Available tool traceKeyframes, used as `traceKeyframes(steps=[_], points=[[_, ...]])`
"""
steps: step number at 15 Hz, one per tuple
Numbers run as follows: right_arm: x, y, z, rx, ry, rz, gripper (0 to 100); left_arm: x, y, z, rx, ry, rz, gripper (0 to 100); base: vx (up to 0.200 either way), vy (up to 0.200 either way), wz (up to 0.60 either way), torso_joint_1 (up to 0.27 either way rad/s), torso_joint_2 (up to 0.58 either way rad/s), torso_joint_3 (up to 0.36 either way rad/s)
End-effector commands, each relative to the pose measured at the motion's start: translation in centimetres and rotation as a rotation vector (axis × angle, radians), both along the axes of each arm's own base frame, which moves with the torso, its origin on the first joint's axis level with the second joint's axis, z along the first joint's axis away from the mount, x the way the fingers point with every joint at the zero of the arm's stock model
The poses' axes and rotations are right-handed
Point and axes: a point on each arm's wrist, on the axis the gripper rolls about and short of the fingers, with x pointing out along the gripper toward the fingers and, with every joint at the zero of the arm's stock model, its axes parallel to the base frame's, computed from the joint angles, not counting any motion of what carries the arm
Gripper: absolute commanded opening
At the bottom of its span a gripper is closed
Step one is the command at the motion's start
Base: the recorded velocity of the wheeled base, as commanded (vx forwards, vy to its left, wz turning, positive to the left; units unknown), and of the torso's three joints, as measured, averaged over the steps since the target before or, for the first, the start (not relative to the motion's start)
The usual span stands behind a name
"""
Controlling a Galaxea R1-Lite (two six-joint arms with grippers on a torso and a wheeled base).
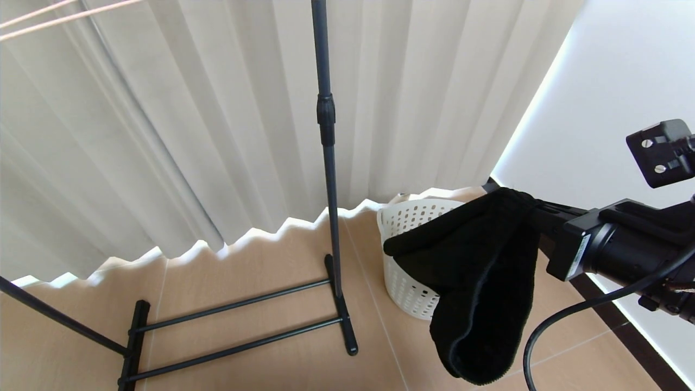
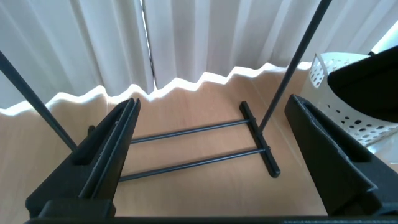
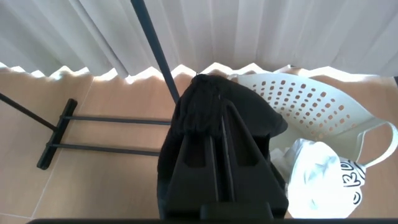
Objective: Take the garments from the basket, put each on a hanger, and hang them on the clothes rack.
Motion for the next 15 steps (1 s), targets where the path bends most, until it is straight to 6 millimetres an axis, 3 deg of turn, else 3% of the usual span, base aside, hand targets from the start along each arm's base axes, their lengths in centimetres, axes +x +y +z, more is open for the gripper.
traceKeyframes(steps=[1, 7, 15], points=[[0.04, 0.06, -0.20, -0.010, 0.004, 0.002, 0, 0.00, 0.00, 0.01, 0.000, -0.001, 0.001, 100, 0.000, 0.000, 0.00, 0.036, -0.40, -0.354], [0.05, 0.06, -0.32, -0.015, 0.007, 0.002, 0, 0.00, 0.00, 0.01, -0.002, -0.001, 0.001, 100, 0.000, 0.000, 0.00, 0.098, -0.44, -0.347], [-0.06, -0.02, -0.20, -0.016, 0.000, 0.003, 0, 0.00, 0.00, 0.01, -0.002, -0.001, 0.002, 100, 0.000, 0.000, 0.00, 0.160, -0.49, -0.156]])
